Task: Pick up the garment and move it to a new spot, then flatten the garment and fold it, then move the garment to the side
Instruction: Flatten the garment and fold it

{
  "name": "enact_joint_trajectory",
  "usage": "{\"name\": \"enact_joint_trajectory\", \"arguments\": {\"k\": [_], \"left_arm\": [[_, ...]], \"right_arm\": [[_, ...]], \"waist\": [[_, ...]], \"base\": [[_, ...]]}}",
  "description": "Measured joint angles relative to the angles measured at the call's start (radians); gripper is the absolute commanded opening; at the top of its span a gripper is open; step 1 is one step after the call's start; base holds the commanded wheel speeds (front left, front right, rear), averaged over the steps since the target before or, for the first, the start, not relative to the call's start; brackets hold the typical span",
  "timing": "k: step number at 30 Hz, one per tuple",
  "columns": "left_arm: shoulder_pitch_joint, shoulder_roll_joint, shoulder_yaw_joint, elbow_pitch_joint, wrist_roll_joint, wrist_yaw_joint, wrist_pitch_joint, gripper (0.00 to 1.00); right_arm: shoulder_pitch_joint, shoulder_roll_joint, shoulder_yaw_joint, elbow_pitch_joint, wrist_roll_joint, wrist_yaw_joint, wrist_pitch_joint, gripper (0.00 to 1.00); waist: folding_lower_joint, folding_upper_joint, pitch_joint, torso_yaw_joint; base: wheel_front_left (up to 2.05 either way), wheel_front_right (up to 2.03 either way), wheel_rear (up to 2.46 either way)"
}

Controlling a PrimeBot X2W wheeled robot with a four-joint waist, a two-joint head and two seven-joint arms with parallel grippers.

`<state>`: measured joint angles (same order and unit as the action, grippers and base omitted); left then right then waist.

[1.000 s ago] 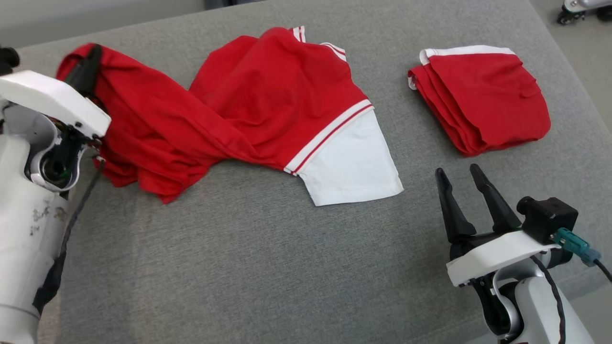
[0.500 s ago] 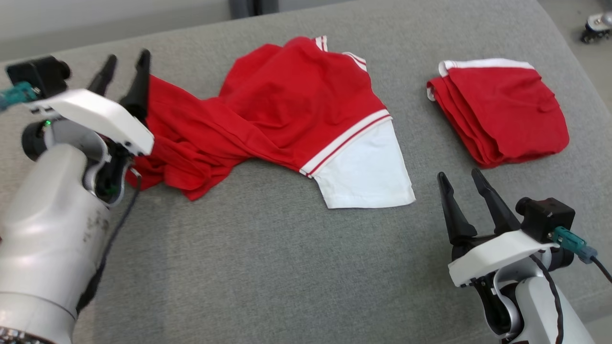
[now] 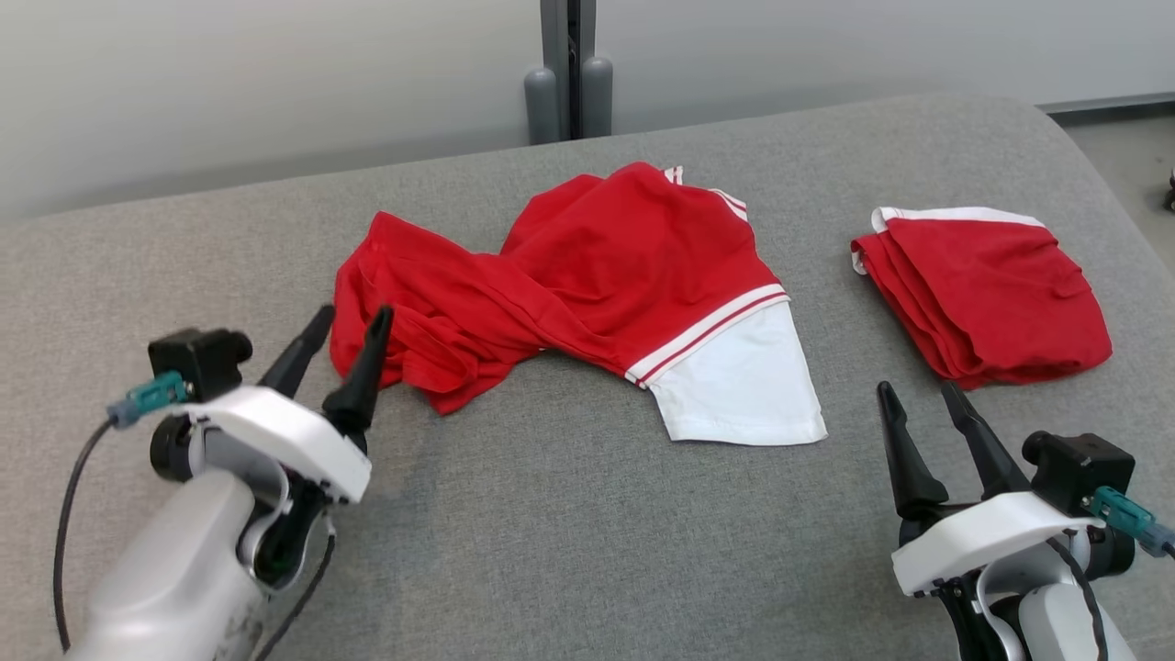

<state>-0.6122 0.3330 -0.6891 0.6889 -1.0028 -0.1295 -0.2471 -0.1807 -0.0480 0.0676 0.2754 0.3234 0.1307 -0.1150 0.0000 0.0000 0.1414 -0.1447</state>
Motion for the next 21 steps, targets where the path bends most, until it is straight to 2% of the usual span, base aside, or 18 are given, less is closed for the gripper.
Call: {"name": "enact_joint_trajectory", "arguments": {"k": [5,8,14,21], "left_arm": [[0.067,0.024,-0.007,-0.077,-0.003,0.033,0.011,1.0],[0.063,0.047,-0.007,-0.11,-0.003,0.049,0.053,1.0],[-0.046,0.084,-0.014,-0.096,-0.012,0.062,0.204,1.0],[-0.253,0.101,-0.056,0.04,-0.001,0.074,0.438,1.0]], "right_arm": [[0.018,0.0,-0.002,-0.013,0.011,0.0,-0.001,1.0],[0.02,0.0,0.002,-0.017,0.012,0.0,-0.001,1.0],[-0.001,0.0,0.015,-0.029,0.012,0.0,-0.003,1.0],[-0.041,0.0,0.043,-0.03,0.013,0.0,-0.018,1.0]], "waist": [[0.0,0.0,-0.007,0.008],[0.0,0.0,0.0,0.007],[0.0,0.0,0.045,-0.002],[0.0,0.0,0.122,-0.042]], "base": [[0.0,0.0,0.0],[0.0,0.0,0.0],[0.0,0.0,0.0],[0.0,0.0,0.0]]}}
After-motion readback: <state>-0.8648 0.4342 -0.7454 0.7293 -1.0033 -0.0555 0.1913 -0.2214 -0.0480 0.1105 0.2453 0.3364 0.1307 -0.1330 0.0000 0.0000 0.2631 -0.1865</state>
